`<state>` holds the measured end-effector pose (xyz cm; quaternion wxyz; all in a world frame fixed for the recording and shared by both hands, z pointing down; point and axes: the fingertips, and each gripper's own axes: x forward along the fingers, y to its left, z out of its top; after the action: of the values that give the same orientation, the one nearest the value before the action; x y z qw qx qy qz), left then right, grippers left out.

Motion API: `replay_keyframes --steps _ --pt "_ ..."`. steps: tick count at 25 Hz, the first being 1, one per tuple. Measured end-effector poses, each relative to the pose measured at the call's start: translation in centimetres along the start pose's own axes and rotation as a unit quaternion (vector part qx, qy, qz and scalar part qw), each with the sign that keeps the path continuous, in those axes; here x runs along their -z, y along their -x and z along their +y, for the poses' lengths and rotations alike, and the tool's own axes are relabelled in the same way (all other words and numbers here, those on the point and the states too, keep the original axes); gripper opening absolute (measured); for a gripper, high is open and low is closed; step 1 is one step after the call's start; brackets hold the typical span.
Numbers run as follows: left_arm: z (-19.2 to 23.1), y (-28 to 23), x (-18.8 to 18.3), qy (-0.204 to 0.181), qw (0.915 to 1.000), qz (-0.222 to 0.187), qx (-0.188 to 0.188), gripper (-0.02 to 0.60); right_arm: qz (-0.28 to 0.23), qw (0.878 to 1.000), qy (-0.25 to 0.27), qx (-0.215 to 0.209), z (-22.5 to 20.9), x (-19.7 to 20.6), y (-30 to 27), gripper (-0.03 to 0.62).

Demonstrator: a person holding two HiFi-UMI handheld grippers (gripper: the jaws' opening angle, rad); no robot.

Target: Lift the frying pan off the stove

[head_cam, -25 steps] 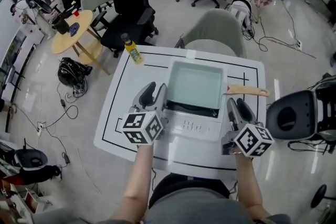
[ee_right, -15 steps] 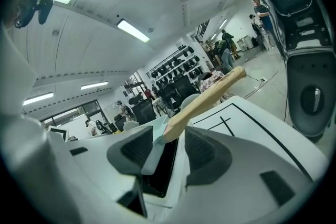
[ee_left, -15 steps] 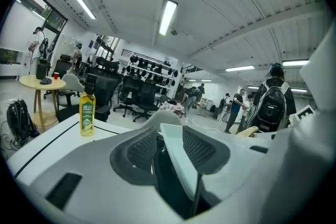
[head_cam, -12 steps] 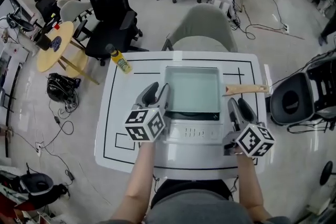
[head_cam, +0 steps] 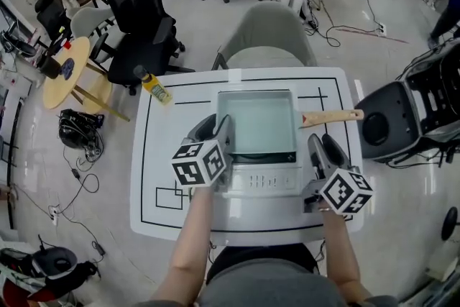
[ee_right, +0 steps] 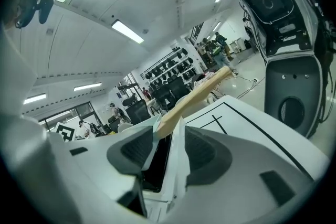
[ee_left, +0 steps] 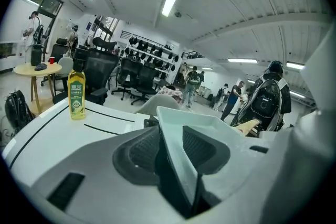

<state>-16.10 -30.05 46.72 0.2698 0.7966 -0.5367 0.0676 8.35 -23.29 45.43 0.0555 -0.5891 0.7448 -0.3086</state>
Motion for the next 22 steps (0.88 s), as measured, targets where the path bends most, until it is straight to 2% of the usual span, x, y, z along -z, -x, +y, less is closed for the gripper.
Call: replay_keyframes --steps 6,12,22 --pt "0.0 -0.5 1.0 0.003 0.9997 0.02 -0.012 0.133 0.0 1.0 -0.011 -0.005 0.1 0.1 0.1 0.184" --pt "0.4 -0.7 1.3 -0.001 0.9993 0.025 -0.028 0.074 0.004 1.0 -0.022 -0.01 0.2 0.3 -0.3 0.184" --pt "0.2 -0.6 1.4 -0.005 0.9992 0.032 -0.025 0.054 0.006 0.999 -0.031 -0.021 0.9 0.2 -1.5 0.192"
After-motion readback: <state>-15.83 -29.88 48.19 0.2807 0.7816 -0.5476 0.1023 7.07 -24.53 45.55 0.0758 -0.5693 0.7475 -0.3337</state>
